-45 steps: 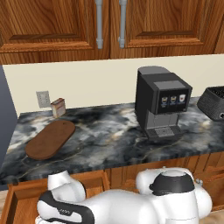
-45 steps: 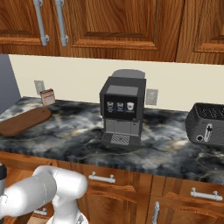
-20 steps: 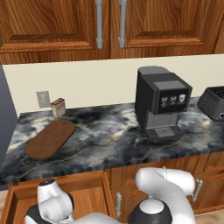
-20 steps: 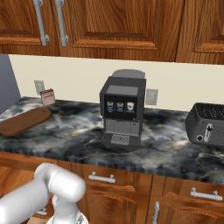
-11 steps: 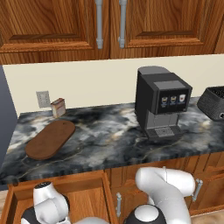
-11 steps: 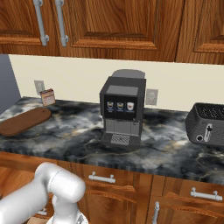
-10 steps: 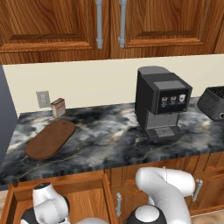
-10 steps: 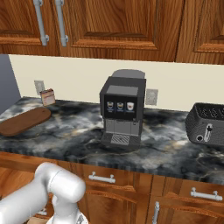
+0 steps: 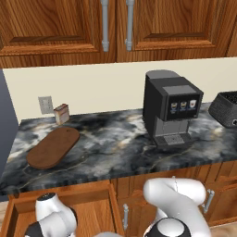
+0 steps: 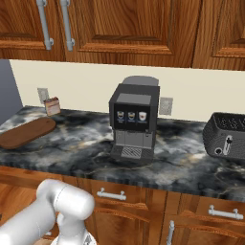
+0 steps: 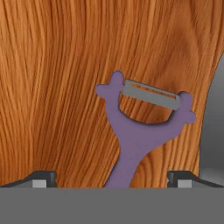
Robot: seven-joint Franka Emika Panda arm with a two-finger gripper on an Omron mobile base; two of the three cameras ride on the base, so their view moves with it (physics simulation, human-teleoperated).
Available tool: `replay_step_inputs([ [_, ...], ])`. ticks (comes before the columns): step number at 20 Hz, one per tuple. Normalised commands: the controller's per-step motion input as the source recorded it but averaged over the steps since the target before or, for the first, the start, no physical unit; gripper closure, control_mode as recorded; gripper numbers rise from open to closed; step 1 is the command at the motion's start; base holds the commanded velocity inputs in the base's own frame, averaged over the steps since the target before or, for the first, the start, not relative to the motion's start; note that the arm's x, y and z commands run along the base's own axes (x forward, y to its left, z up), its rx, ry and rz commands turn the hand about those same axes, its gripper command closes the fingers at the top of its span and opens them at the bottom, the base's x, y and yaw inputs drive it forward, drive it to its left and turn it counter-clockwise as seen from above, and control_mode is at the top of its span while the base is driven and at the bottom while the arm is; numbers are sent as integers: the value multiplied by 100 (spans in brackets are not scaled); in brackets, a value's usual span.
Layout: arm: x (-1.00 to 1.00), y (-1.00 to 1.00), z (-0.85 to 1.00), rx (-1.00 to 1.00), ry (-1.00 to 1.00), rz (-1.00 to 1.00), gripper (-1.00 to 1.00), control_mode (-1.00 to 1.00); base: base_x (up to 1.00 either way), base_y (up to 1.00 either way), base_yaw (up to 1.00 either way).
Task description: Open the drawer on the left and place the cutting tools on the cutting board.
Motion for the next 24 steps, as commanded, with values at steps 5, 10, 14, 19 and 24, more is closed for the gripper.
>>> replay_step_inputs([
  [5,0,-8,1,1,0,0,-100,-100,0,0,0],
  [10,-9,-29,-23,0,0,0,-100,-100,0,0,0],
  [14,0,0,-2,0,0,0,-100,-100,0,0,0],
  [19,5,9,-4,0,0,-6,-100,-100,0,0,0],
  [24,10,19,-8,0,0,-9,-100,-100,0,0,0],
])
